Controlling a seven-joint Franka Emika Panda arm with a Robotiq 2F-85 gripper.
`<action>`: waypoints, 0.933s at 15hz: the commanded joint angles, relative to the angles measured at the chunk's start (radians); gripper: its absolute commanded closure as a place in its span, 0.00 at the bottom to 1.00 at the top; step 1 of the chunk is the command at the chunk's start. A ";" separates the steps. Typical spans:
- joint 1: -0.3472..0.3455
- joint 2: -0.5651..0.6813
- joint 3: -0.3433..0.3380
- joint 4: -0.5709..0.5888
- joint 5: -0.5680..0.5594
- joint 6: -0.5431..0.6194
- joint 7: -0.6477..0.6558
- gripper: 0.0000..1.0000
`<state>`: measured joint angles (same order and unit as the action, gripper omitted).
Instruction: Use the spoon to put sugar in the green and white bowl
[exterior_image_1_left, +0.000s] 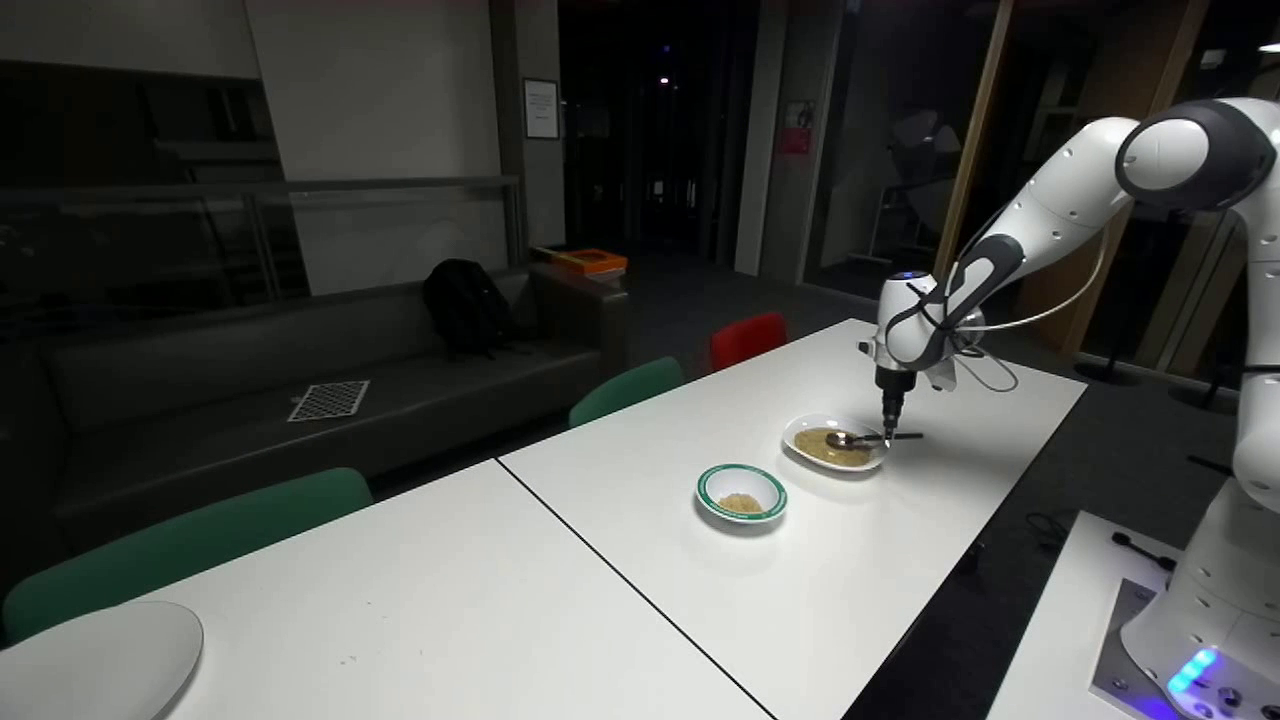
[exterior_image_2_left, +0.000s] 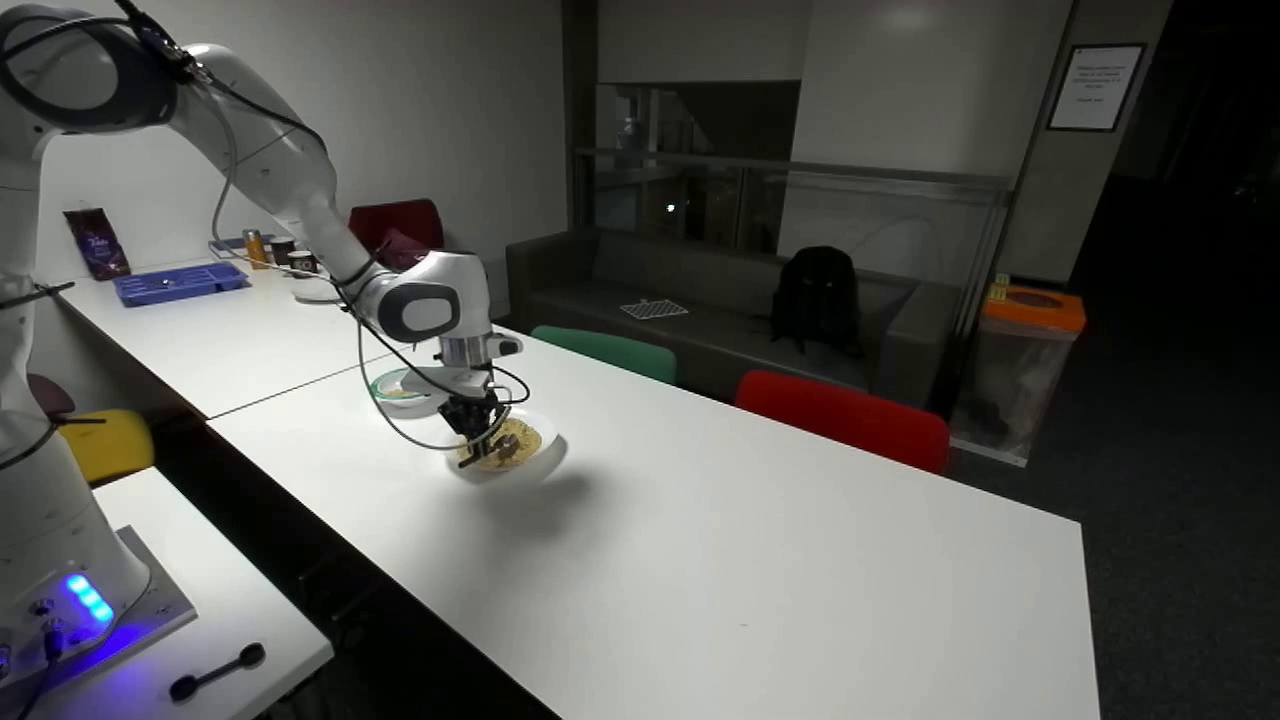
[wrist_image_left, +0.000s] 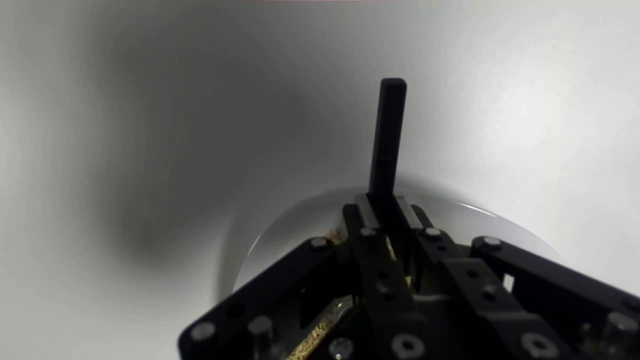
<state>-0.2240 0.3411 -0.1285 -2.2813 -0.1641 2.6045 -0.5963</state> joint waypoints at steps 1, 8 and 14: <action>0.032 -0.051 -0.034 0.011 -0.108 -0.087 0.088 0.97; 0.071 -0.087 -0.057 0.040 -0.294 -0.238 0.219 0.97; 0.107 -0.083 -0.049 0.070 -0.431 -0.407 0.315 0.97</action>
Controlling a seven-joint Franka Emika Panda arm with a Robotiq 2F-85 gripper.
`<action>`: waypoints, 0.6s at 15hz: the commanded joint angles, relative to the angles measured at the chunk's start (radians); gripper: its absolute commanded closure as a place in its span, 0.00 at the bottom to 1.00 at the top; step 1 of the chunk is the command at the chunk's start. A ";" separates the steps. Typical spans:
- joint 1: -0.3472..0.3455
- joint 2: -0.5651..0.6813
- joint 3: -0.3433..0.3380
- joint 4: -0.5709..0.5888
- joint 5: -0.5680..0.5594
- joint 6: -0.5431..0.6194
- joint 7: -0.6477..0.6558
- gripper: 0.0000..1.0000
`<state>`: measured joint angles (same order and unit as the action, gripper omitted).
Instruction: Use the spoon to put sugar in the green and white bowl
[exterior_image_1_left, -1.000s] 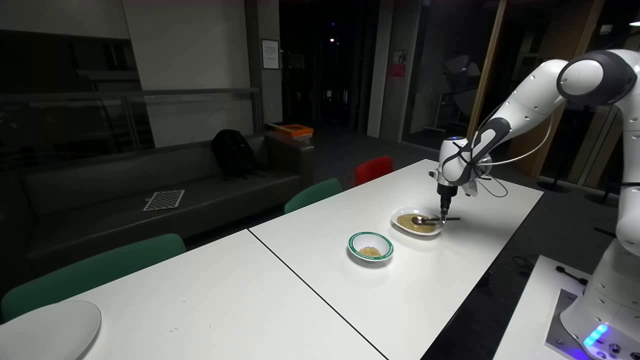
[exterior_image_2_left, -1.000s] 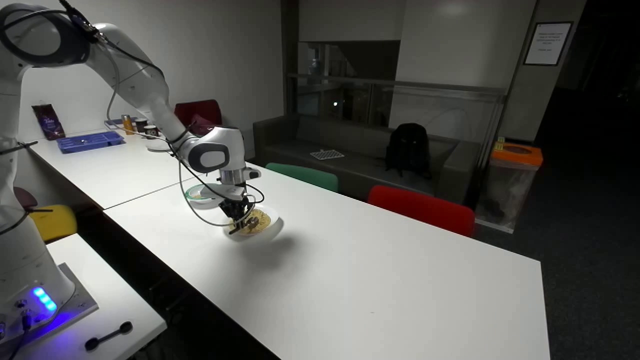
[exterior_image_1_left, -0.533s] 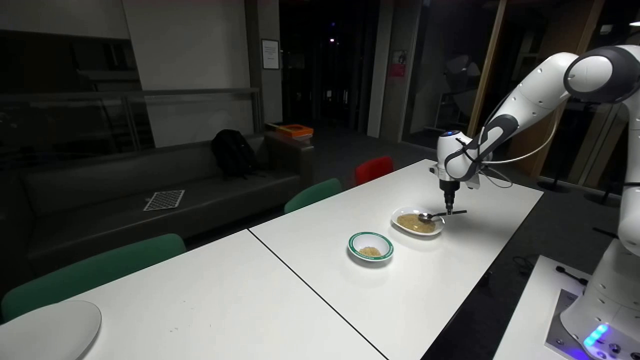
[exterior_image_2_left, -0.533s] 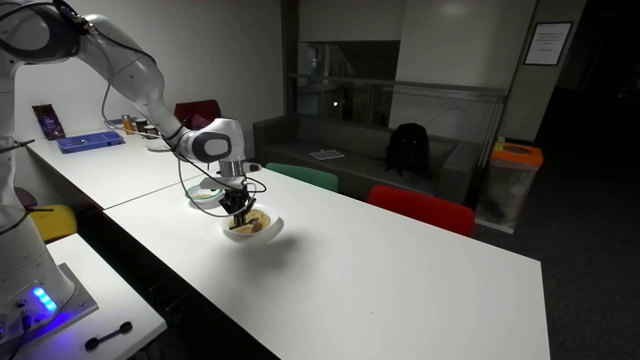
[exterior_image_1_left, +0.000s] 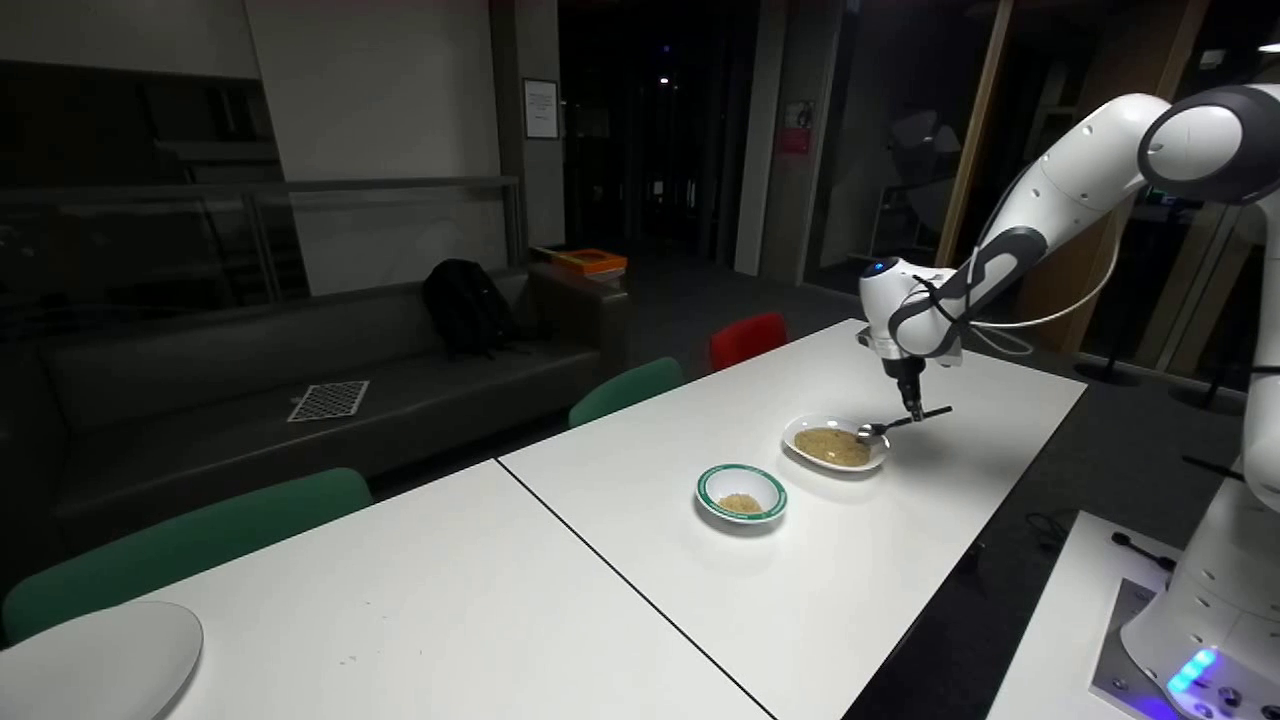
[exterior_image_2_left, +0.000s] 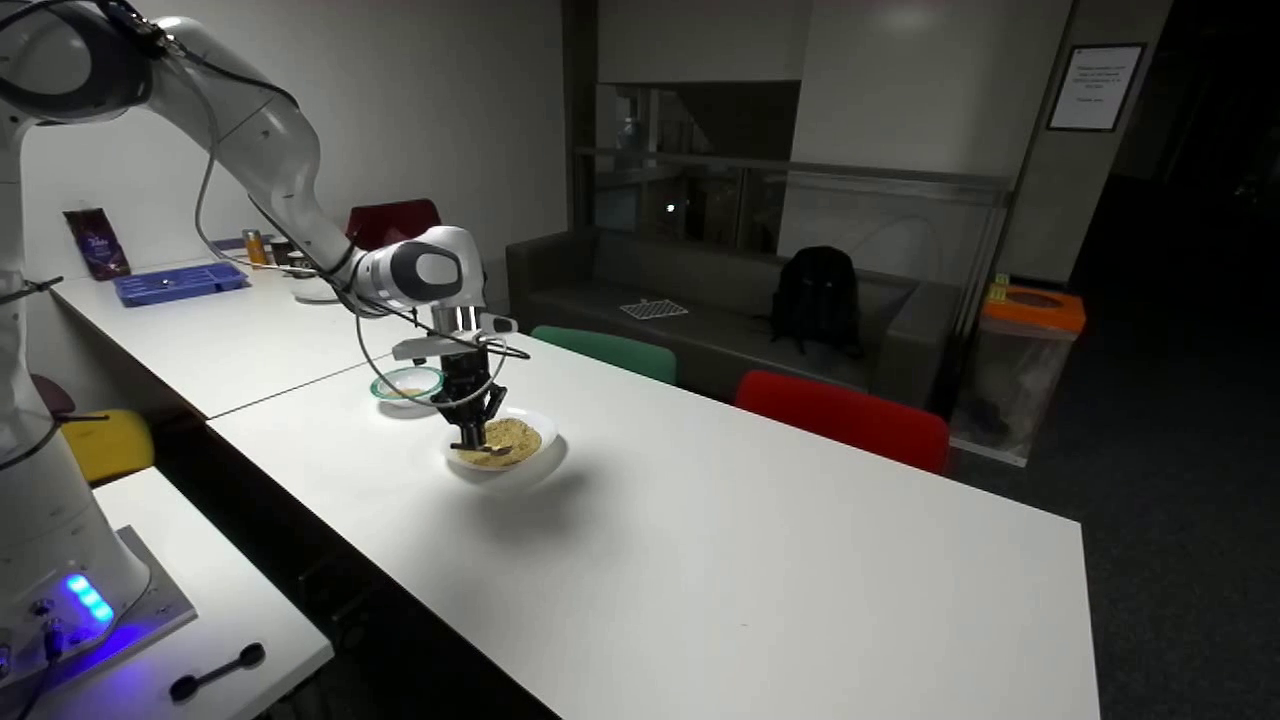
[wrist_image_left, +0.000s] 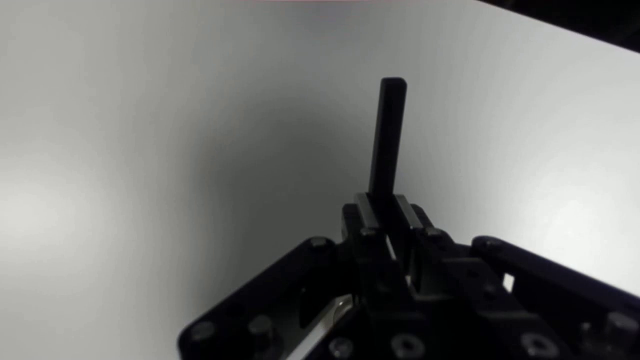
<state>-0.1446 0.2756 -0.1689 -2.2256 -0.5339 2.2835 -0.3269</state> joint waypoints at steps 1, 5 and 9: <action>0.030 -0.017 -0.004 0.018 -0.071 -0.108 0.053 0.97; 0.042 -0.011 0.008 0.032 -0.089 -0.177 0.066 0.97; 0.050 -0.004 0.017 0.048 -0.081 -0.220 0.072 0.97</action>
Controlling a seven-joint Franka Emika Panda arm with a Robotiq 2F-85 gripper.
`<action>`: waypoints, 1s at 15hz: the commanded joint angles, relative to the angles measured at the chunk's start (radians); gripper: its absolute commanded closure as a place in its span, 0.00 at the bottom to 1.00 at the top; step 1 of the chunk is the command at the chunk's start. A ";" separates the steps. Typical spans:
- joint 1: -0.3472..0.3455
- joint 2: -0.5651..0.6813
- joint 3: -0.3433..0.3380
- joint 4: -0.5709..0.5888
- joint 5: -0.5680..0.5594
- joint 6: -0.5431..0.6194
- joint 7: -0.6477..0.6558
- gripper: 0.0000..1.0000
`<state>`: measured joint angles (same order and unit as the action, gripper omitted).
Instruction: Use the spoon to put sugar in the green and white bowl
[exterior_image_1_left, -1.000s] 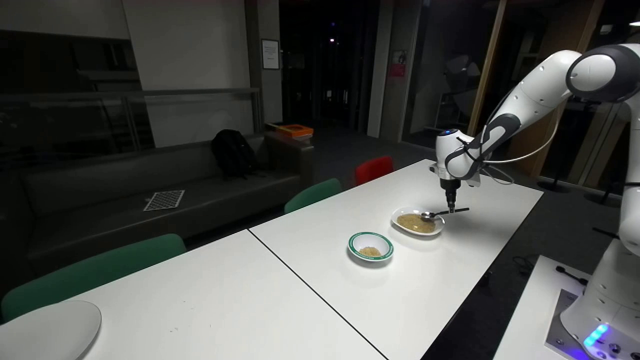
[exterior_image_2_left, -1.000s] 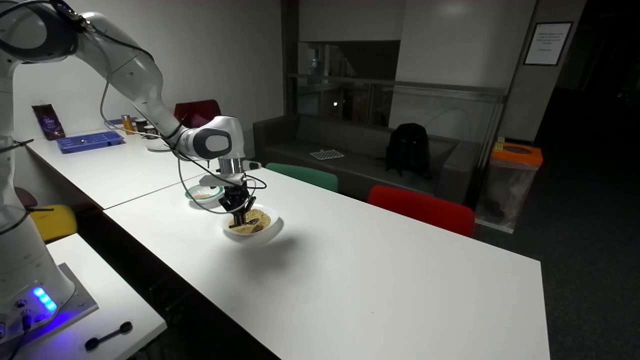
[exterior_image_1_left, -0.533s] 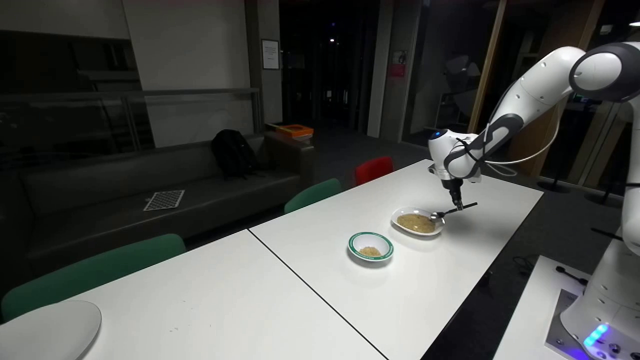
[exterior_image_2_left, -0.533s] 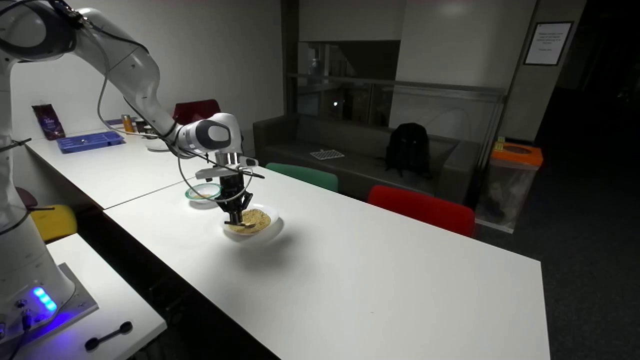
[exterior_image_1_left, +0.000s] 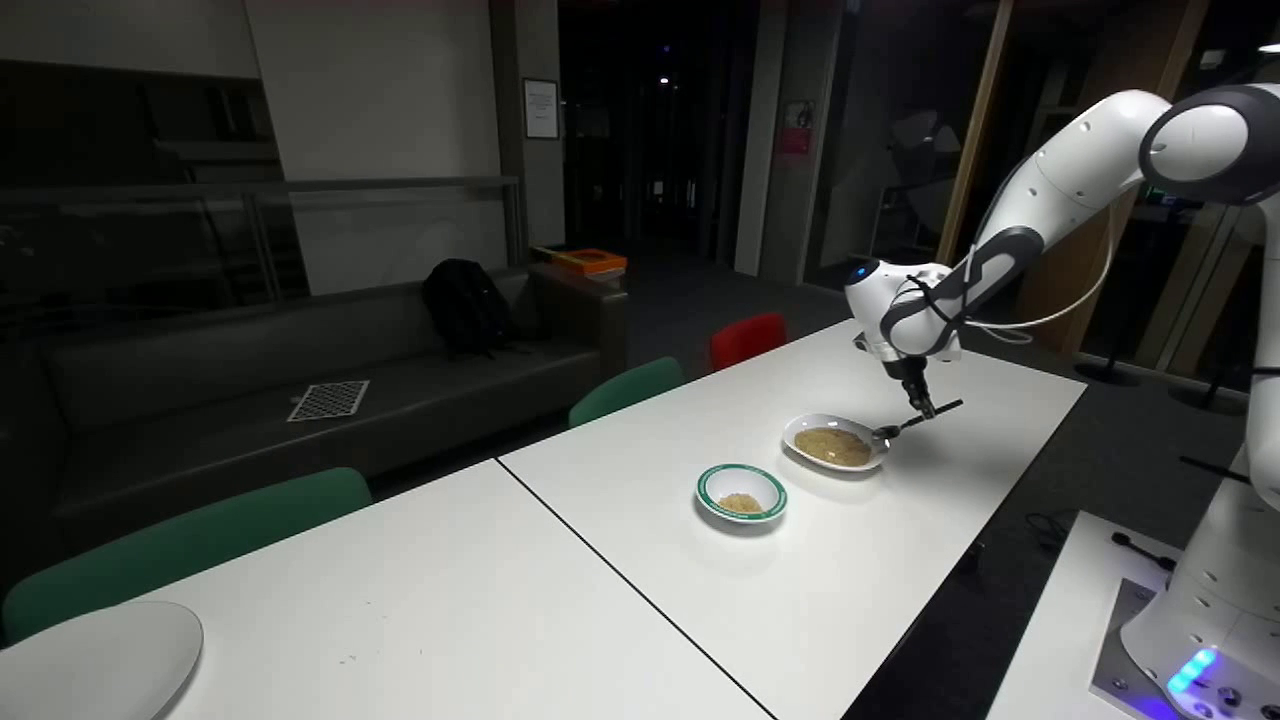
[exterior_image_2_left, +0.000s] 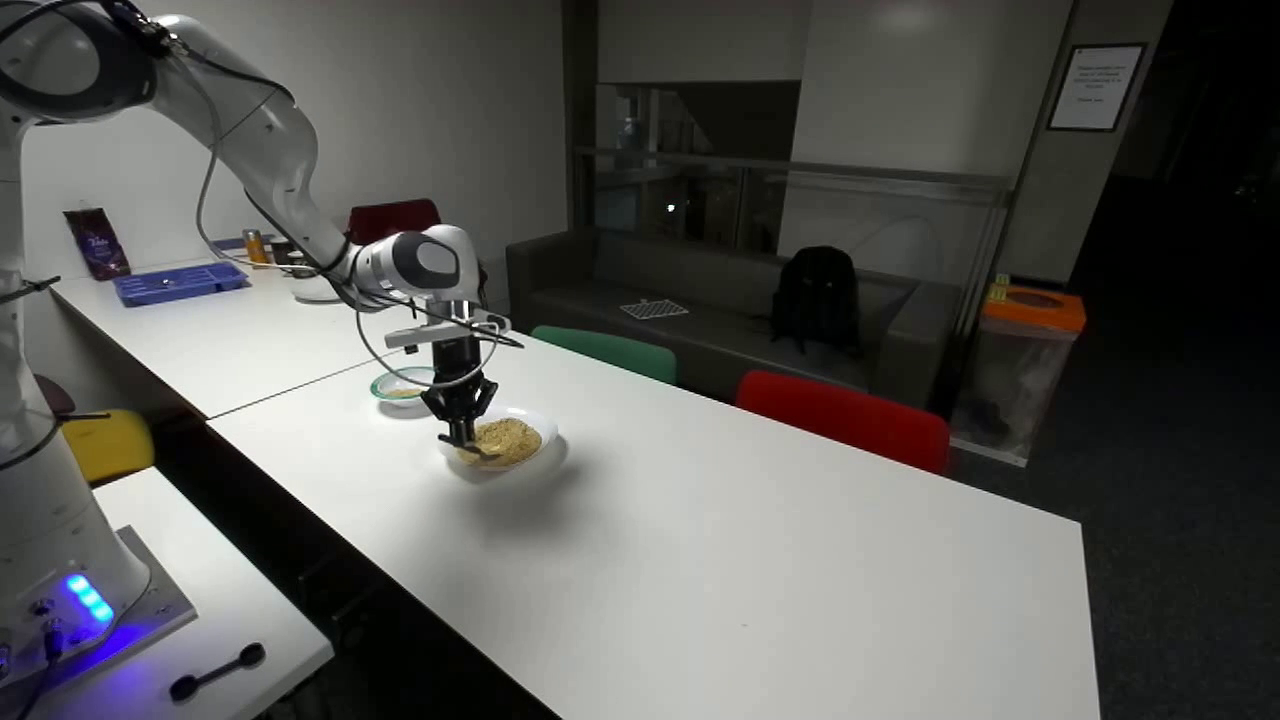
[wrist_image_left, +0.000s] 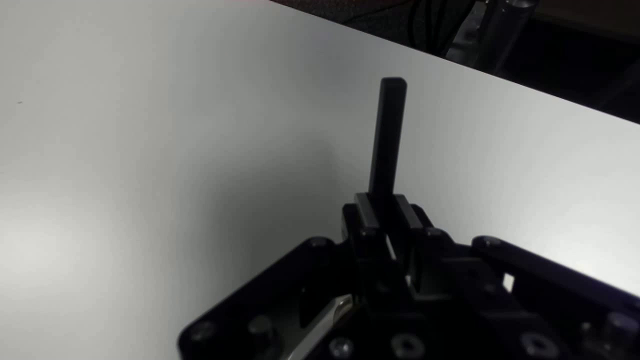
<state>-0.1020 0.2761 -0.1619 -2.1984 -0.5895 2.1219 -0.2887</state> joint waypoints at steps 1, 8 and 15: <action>0.009 -0.001 0.013 0.026 -0.021 -0.067 0.038 0.97; 0.028 0.052 0.039 0.086 -0.010 -0.145 0.065 0.97; 0.028 0.134 0.052 0.156 0.010 -0.167 0.069 0.97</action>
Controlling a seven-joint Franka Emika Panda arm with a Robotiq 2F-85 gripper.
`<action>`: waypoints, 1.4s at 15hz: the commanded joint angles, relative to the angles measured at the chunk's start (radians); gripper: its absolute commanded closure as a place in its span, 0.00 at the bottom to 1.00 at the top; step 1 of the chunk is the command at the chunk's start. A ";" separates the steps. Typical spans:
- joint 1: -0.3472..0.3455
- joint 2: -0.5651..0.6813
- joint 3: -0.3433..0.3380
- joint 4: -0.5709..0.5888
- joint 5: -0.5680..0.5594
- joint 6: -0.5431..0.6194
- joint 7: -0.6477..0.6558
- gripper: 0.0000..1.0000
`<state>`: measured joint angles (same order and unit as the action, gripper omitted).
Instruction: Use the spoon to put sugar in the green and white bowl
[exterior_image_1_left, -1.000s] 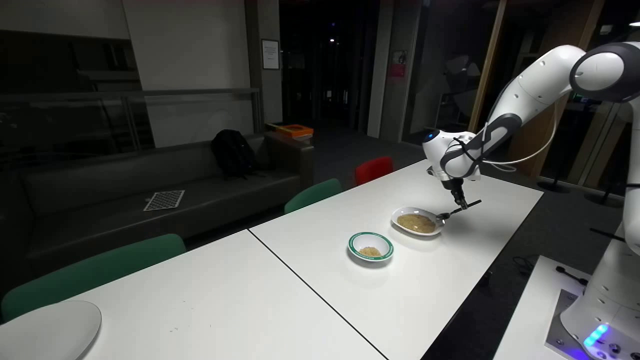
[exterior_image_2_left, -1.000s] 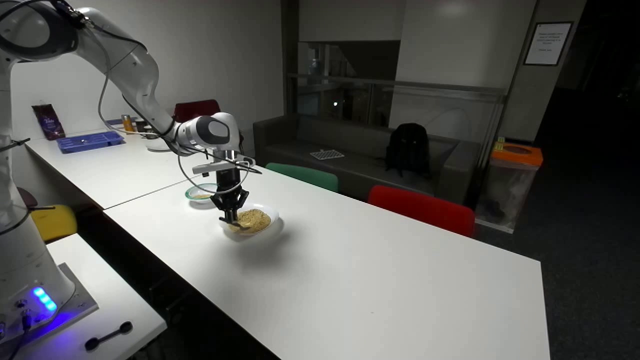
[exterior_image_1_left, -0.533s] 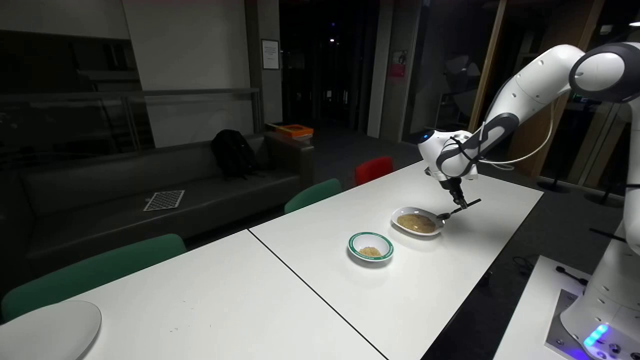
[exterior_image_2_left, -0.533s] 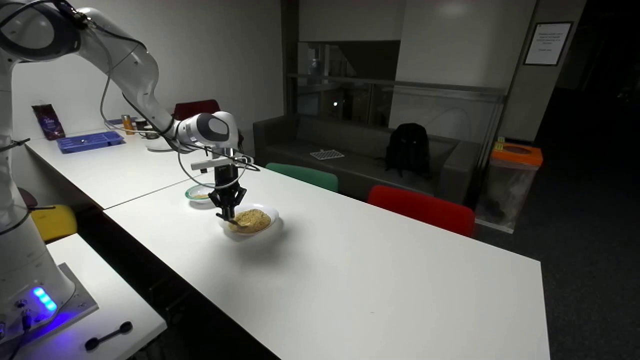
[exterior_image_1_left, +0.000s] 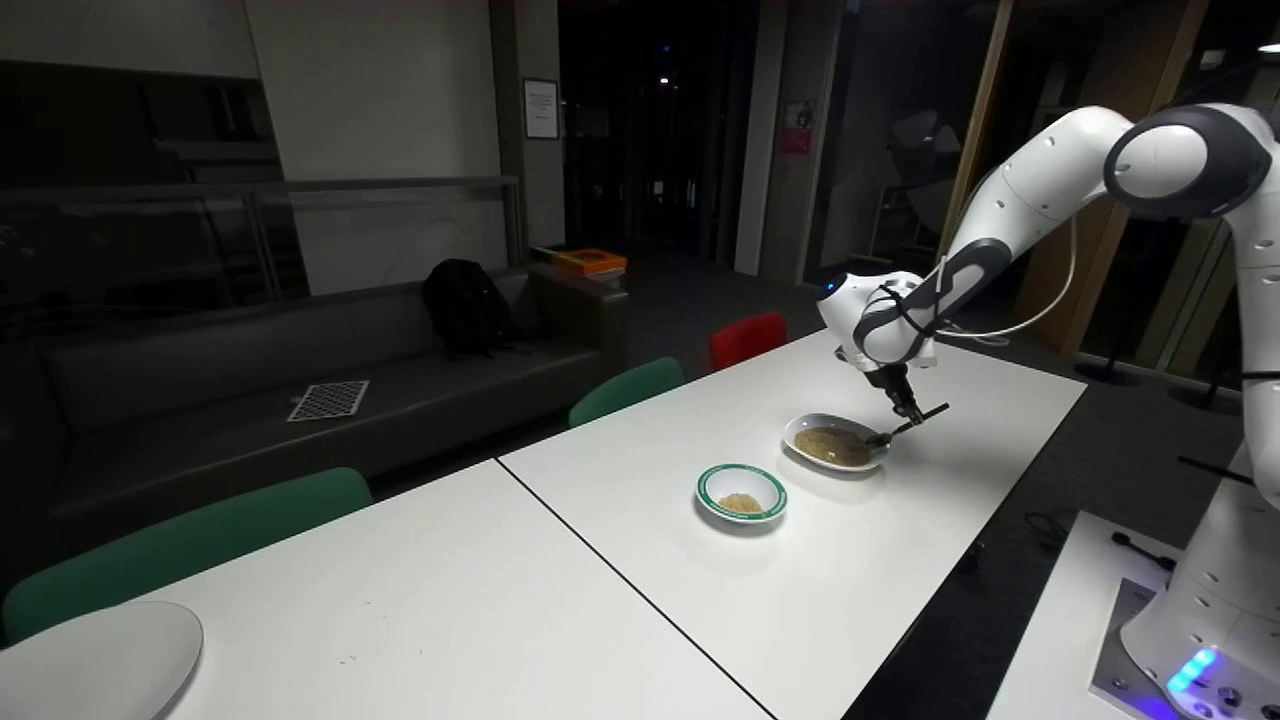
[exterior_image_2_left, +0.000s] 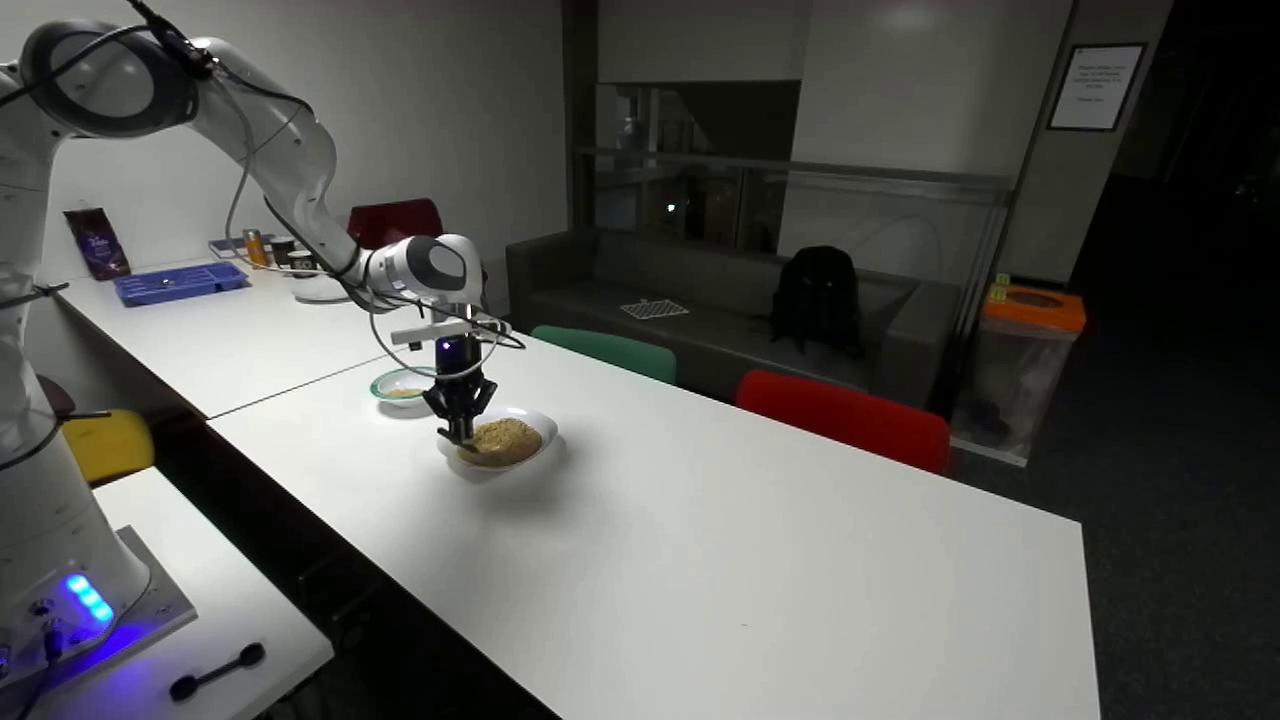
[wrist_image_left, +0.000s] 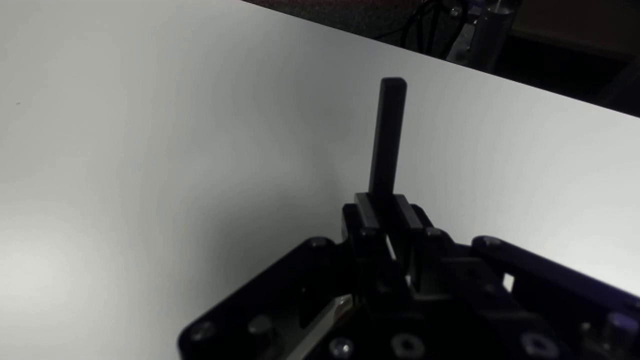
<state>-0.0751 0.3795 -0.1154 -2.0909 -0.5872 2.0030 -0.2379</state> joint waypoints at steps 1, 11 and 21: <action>0.000 0.040 0.004 0.057 0.010 -0.046 0.019 0.97; -0.017 0.090 0.010 0.105 0.110 -0.018 0.004 0.97; -0.045 0.075 0.021 0.090 0.289 0.073 -0.007 0.97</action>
<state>-0.0873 0.4630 -0.1152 -2.0015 -0.3515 2.0370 -0.2380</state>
